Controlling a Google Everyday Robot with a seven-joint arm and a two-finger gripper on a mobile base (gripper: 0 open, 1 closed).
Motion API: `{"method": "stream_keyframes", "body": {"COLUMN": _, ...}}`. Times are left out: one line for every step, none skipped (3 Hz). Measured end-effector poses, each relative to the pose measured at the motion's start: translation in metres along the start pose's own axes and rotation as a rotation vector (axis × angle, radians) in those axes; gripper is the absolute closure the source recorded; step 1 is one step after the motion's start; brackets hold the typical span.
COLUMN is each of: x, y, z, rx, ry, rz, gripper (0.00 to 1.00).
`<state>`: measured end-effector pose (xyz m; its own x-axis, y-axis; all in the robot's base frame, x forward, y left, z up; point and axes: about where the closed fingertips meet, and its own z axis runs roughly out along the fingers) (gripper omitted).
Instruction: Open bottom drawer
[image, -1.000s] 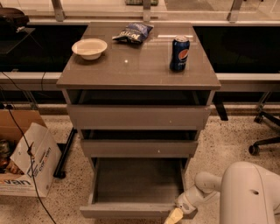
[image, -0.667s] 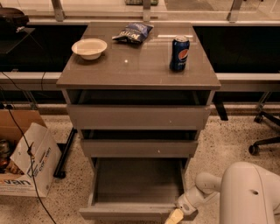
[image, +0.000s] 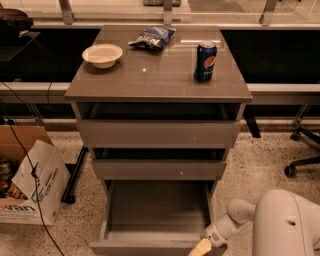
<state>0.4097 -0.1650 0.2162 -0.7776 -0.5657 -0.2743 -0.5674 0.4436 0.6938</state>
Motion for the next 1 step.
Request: {"method": "stream_keyframes", "body": {"x": 0.0, "y": 0.0, "z": 0.0, "rx": 0.0, "ry": 0.0, "rz": 0.0, "gripper": 0.0}}
